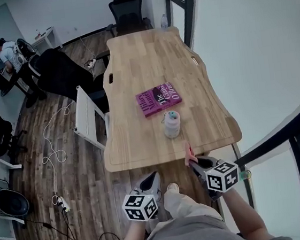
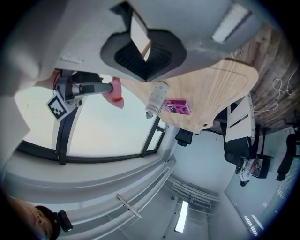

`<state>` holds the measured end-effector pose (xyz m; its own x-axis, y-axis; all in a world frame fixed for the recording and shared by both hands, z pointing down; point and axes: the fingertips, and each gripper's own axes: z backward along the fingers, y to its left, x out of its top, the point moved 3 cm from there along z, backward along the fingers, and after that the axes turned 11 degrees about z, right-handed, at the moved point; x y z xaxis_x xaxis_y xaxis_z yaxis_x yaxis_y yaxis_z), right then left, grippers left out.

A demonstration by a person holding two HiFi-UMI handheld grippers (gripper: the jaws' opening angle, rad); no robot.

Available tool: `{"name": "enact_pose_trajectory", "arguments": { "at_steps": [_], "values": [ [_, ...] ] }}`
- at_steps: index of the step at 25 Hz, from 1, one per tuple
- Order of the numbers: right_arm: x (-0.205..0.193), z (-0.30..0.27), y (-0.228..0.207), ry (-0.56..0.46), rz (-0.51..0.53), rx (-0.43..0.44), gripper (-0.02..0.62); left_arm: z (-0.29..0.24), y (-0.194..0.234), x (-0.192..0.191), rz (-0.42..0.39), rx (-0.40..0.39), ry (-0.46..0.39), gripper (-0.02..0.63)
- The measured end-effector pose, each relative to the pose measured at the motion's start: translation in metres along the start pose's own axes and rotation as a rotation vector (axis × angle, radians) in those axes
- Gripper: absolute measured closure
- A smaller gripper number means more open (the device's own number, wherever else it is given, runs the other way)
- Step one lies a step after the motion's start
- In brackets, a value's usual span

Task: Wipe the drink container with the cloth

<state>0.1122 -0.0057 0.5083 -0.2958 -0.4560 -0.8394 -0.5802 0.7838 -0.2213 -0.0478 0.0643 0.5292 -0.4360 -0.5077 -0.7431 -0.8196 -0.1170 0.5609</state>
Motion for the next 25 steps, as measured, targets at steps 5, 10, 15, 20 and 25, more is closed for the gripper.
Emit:
{"name": "enact_pose_trajectory", "arguments": {
  "at_steps": [5, 10, 15, 20, 25],
  "values": [
    [-0.019, 0.035, 0.041, -0.049, 0.015, 0.011, 0.557, 0.029, -0.017, -0.023, 0.010, 0.019, -0.027, 0.604],
    [-0.039, 0.056, 0.075, -0.058, 0.076, 0.028, 0.557, 0.061, -0.033, -0.043, 0.016, 0.030, -0.043, 0.604],
    [-0.051, 0.066, 0.096, -0.071, 0.091, 0.048, 0.557, 0.083, -0.042, -0.056, 0.022, 0.037, -0.063, 0.604],
    [-0.055, 0.069, 0.100, -0.071, 0.100, 0.045, 0.557, 0.092, -0.041, -0.065, 0.027, 0.050, -0.062, 0.604],
    [-0.051, 0.070, 0.102, -0.075, 0.152, 0.024, 0.565, 0.093, -0.043, -0.060, 0.018, 0.047, -0.071, 0.604]
  ]
}}
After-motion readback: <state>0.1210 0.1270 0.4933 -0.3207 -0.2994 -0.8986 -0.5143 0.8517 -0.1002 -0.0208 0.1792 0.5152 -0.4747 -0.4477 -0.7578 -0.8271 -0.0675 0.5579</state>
